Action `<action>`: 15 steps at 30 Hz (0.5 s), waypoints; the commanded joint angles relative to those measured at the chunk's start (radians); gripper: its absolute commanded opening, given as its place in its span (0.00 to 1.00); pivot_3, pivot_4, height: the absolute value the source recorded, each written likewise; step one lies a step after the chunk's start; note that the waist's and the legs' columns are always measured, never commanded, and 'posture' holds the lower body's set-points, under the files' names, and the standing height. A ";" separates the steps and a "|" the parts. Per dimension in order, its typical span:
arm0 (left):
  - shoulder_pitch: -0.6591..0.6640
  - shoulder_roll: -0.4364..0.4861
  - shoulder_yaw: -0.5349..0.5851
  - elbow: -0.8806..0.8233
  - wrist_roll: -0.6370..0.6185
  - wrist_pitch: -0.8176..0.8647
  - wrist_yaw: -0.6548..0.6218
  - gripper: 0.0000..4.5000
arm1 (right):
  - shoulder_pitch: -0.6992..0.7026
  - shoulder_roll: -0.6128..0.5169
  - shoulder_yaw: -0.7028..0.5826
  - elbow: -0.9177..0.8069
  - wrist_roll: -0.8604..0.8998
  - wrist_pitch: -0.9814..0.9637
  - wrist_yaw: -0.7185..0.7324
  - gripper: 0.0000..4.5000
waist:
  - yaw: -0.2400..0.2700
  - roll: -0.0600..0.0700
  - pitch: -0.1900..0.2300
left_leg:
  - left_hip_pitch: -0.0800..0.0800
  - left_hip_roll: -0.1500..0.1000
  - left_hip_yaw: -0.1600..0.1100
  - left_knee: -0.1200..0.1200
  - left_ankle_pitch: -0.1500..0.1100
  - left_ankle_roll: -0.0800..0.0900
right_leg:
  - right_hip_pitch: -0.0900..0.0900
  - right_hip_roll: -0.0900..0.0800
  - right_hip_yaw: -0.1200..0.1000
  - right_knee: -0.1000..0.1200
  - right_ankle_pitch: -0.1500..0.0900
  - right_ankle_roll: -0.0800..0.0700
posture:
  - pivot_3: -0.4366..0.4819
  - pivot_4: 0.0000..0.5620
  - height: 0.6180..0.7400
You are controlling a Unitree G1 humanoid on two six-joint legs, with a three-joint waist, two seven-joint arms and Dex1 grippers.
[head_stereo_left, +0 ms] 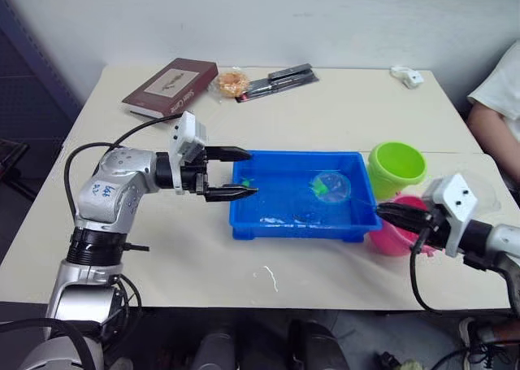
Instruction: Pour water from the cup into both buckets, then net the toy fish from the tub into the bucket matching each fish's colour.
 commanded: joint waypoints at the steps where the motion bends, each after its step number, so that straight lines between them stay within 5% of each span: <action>1: 0.003 -0.041 0.006 0.028 -0.017 -0.056 -0.013 0.99 | 0.010 -0.020 -0.178 -0.043 0.082 0.009 -0.002 0.00 | 0.001 0.000 0.000 | 0.000 0.000 0.000 0.000 0.000 0.000 | 0.000 0.000 0.000 0.000 0.000 0.000 | 0.48 0.27 1.00; 8: -0.022 -0.118 -0.007 0.065 -0.015 -0.118 -0.017 0.99 | 0.054 -0.082 -0.307 0.083 0.032 -0.067 0.015 0.00 | 0.007 0.000 0.000 | 0.000 0.000 -0.001 0.001 0.000 0.000 | 0.001 -0.001 0.000 0.000 0.000 0.000 | 0.48 0.27 1.00; 15: -0.039 -0.172 -0.006 0.103 0.010 -0.198 0.023 0.99 | -0.034 -0.154 -0.160 0.390 -0.288 -0.412 -0.161 0.00 | 0.001 0.000 0.000 | 0.001 0.000 0.000 0.000 0.000 0.000 | 0.001 0.000 0.001 0.000 0.000 0.000 | 0.48 0.27 1.00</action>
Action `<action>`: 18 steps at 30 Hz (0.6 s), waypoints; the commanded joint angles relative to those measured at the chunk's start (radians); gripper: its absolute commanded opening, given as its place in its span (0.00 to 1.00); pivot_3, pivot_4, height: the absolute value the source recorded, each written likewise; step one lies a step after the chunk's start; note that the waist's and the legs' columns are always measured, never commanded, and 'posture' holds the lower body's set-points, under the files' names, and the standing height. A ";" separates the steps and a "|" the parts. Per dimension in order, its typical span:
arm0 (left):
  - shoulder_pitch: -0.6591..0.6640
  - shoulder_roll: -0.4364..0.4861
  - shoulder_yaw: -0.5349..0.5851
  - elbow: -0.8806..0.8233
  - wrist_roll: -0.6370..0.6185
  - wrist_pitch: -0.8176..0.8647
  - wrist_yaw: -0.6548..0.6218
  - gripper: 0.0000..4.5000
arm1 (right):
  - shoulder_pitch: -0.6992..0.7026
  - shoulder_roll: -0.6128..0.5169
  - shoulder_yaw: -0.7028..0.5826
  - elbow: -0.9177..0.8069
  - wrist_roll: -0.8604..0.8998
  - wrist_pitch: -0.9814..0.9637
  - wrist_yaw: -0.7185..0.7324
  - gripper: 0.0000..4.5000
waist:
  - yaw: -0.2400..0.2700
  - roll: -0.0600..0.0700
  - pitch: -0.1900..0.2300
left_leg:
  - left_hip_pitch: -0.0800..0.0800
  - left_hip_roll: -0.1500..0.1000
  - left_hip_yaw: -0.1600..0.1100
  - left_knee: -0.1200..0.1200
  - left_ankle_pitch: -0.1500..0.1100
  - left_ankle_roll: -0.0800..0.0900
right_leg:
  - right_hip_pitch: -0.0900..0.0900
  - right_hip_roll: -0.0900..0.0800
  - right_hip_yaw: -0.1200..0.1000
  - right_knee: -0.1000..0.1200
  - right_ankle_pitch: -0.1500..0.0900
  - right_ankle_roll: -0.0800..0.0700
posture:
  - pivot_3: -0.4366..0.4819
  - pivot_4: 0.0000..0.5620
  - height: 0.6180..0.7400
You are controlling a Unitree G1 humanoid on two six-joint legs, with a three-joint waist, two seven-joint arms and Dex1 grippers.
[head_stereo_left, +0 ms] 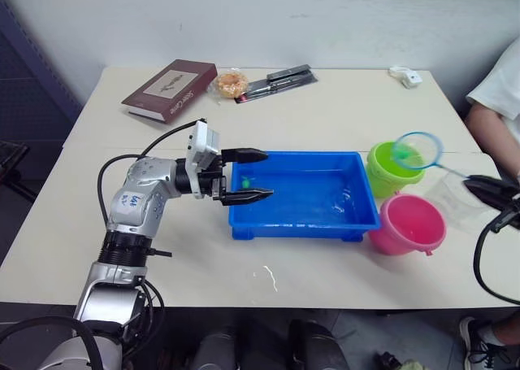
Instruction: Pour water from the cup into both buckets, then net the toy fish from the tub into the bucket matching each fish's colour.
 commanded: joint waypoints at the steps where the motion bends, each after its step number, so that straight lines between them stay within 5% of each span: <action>1: -0.023 -0.006 0.003 -0.003 0.008 -0.027 0.010 0.99 | -0.043 -0.008 0.058 0.069 -0.089 -0.147 -0.062 0.00 | -0.001 0.000 0.000 | 0.000 0.000 0.000 0.000 0.000 0.000 | 0.000 0.000 0.000 0.000 0.000 0.000 | 0.48 0.27 1.00; 11: -0.004 -0.018 -0.008 -0.032 0.010 -0.017 0.038 0.99 | -0.120 -0.096 0.313 0.192 -0.486 -0.470 -0.297 0.00 | 0.001 0.001 0.000 | -0.001 0.002 0.000 0.000 0.000 0.000 | 0.000 -0.001 0.000 0.000 0.000 0.000 | 0.48 0.27 1.00; 18: 0.017 -0.024 -0.014 -0.059 0.009 -0.015 0.060 0.99 | -0.096 -0.205 0.378 0.239 -0.713 -0.659 -0.450 0.00 | -0.001 0.001 0.000 | -0.001 0.002 0.000 0.000 0.000 -0.001 | 0.000 0.000 0.000 -0.001 0.000 0.000 | 0.48 0.27 1.00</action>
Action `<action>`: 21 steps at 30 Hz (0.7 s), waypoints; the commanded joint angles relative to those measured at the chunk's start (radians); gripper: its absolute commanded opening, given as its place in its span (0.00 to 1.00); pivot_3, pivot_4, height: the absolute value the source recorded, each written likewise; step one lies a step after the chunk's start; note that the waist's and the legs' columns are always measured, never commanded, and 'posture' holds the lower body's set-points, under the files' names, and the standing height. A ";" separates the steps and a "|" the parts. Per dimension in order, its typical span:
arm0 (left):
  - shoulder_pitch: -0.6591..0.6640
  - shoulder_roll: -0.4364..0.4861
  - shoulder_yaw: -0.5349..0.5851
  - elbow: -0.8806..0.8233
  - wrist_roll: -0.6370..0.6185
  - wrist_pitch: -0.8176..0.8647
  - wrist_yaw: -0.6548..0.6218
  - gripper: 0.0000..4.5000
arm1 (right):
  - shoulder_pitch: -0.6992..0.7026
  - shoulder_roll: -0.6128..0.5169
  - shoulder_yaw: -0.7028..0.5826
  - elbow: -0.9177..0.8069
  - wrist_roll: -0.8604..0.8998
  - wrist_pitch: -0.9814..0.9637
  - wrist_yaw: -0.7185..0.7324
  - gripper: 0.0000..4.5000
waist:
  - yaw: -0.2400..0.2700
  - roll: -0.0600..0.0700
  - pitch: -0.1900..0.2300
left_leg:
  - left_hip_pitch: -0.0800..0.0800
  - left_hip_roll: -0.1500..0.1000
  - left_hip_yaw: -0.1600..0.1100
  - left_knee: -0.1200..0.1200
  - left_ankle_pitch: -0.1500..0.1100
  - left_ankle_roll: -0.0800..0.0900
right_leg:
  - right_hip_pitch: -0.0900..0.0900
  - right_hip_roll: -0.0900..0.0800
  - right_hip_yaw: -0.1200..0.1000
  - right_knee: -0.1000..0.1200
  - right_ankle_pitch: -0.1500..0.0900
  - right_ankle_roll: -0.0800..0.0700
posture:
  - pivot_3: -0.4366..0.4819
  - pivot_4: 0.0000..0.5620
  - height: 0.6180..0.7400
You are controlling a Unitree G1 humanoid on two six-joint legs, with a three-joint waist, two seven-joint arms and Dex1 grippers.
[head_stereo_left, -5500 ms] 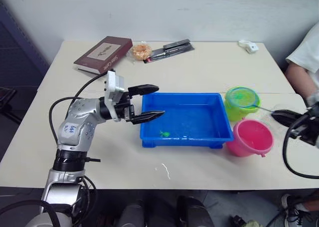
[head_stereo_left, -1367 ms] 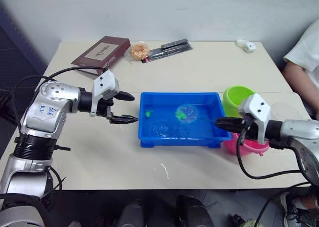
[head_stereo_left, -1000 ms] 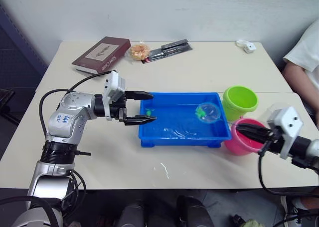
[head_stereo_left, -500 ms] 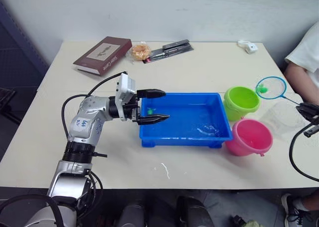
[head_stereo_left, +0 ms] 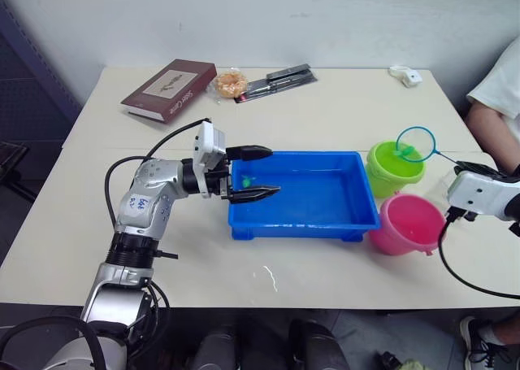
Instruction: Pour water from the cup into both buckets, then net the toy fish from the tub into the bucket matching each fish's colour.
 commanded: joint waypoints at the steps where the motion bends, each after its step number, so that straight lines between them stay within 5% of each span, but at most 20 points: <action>1: 0.003 -0.008 -0.001 -0.044 -0.003 -0.007 0.014 0.99 | 0.016 -0.030 0.004 0.001 -0.072 -0.060 -0.062 0.00 | 0.000 0.000 0.000 | 0.000 0.000 0.000 0.000 0.000 0.000 | 0.000 0.000 0.000 0.000 0.000 0.000 | 0.48 0.27 1.00; 7: 0.013 -0.020 -0.006 -0.045 0.001 -0.019 0.024 0.99 | 0.068 -0.032 -0.044 0.005 -0.180 -0.091 -0.203 0.00 | 0.000 0.000 0.000 | 0.000 0.000 0.001 0.000 0.000 0.000 | 0.000 0.000 0.000 0.000 0.000 0.000 | 0.48 0.27 1.00; 21: 0.003 -0.030 -0.015 -0.017 0.006 -0.034 0.028 0.99 | 0.049 -0.031 -0.048 0.034 -0.181 -0.101 -0.247 0.00 | 0.000 0.000 0.000 | 0.000 0.000 0.000 0.000 0.000 -0.001 | 0.000 0.000 0.000 -0.001 0.000 0.000 | 0.48 0.27 1.00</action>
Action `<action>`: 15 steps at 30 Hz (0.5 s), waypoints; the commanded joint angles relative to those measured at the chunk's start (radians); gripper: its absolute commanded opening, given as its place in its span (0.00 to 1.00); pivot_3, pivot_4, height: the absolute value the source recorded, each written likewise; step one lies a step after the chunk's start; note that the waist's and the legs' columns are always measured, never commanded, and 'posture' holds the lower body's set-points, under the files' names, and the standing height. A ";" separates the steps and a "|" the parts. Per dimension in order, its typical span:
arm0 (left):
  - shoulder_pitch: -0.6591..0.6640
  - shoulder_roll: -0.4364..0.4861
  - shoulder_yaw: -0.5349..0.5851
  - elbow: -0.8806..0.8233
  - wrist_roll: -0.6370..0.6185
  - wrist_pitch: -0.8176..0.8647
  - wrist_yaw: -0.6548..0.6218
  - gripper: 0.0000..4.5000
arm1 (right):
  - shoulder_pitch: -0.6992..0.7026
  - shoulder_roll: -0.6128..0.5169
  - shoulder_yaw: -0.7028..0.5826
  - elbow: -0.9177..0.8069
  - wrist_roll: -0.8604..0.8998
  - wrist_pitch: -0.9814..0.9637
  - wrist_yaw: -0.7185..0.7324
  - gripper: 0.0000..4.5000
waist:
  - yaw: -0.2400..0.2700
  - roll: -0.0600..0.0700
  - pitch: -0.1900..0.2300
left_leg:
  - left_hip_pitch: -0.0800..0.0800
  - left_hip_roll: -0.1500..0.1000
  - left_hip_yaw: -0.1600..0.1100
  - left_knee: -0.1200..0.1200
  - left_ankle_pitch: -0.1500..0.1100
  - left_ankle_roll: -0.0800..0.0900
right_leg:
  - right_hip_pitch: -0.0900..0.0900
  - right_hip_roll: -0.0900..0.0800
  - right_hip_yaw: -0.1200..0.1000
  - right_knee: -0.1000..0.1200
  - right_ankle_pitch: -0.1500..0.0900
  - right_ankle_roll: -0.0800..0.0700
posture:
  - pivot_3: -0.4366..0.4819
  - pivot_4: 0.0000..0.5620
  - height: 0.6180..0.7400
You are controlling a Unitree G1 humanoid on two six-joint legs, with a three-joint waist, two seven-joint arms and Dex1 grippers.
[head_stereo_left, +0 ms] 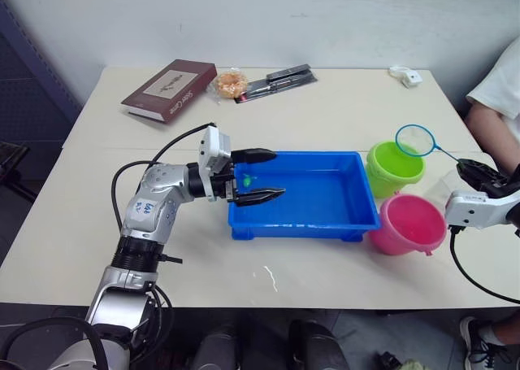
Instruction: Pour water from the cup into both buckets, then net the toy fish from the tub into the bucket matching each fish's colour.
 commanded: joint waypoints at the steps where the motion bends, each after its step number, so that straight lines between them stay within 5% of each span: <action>1: -0.012 -0.005 0.002 -0.013 0.002 -0.015 0.002 0.99 | -0.016 -0.022 -0.007 -0.005 -0.017 -0.018 -0.030 0.00 | -0.001 0.000 0.000 | 0.000 0.000 0.000 0.000 0.000 0.000 | 0.000 0.000 0.000 0.000 0.000 0.000 | 0.48 0.27 1.00; 8: -0.010 0.029 0.024 0.002 0.014 -0.025 0.006 0.99 | -0.123 -0.005 -0.035 0.001 0.156 -0.034 0.024 0.00 | -0.004 0.001 0.000 | 0.000 0.000 0.001 0.000 0.000 0.000 | 0.000 0.000 0.001 0.000 0.000 0.000 | 0.48 0.27 1.00; 15: 0.021 0.180 0.083 -0.003 0.015 -0.005 -0.018 0.99 | -0.187 0.139 0.052 -0.294 0.822 0.358 0.464 0.00 | -0.011 0.001 0.000 | 0.000 0.001 -0.001 -0.001 0.000 -0.001 | 0.000 0.001 -0.001 0.000 0.000 -0.001 | 0.48 0.27 1.00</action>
